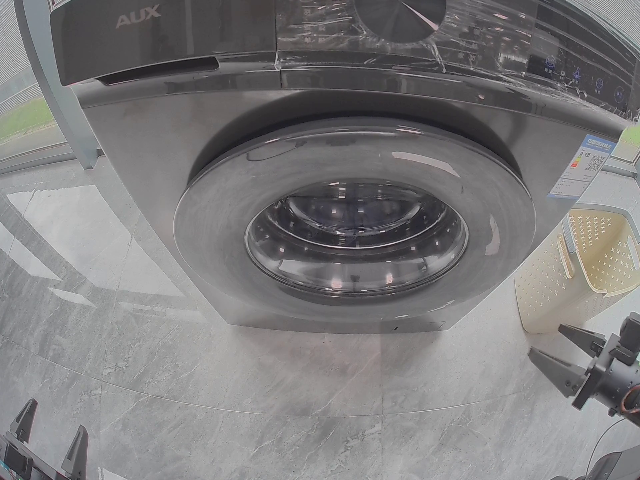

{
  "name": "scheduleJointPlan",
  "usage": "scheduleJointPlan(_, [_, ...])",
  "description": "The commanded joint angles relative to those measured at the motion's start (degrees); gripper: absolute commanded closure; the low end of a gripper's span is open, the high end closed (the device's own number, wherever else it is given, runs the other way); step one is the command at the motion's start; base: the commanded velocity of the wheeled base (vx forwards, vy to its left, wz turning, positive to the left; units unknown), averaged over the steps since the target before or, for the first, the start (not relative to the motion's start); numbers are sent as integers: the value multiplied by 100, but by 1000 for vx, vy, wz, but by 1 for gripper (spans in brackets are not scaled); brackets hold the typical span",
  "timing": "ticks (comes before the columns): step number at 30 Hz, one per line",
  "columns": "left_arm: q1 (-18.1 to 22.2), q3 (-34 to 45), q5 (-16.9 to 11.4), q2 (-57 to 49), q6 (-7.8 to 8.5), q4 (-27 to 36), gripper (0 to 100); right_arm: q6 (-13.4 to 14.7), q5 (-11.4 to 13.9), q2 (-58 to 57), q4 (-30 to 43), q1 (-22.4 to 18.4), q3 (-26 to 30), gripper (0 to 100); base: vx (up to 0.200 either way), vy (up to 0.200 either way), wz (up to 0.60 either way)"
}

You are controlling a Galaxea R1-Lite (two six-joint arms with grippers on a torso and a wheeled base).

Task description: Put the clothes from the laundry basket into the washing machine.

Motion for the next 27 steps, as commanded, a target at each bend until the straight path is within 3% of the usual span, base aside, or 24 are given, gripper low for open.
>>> scheduleJointPlan(1, [0, 101, 0, -81, -6, 4, 0, -405, 40, -2526, 1004, -983, 477, 0, 0, 0, 0])
scheduleJointPlan(4, [0, 101, 0, -81, -15, 4, 0, -880, 49, -3721, 2076, -1581, 346, 0, 0, 0, 0])
scheduleJointPlan(9, [0, 101, -9, -81, -15, 4, 0, -950, 49, -4583, 3245, -2038, 20, 0, 0, 0, 0])
scheduleJointPlan(15, [0, 101, 0, -81, -15, 4, 0, -1038, 49, -4934, 3421, -2513, 196, 0, 0, 0, 0])
scheduleJointPlan(17, [0, 101, 0, -81, -24, 4, 0, -1152, 57, -5251, 3474, -2680, 495, 0, 0, 0, 0])
scheduleJointPlan(19, [0, 101, 0, -81, -24, 4, 0, -1196, 75, -5611, 3984, -2776, 495, 0, 0, 0, 0])
scheduleJointPlan(27, [0, 101, 0, -81, -59, 4, 0, -1161, -250, -5620, 4186, -2855, 495, 0, 0, 0, 0])
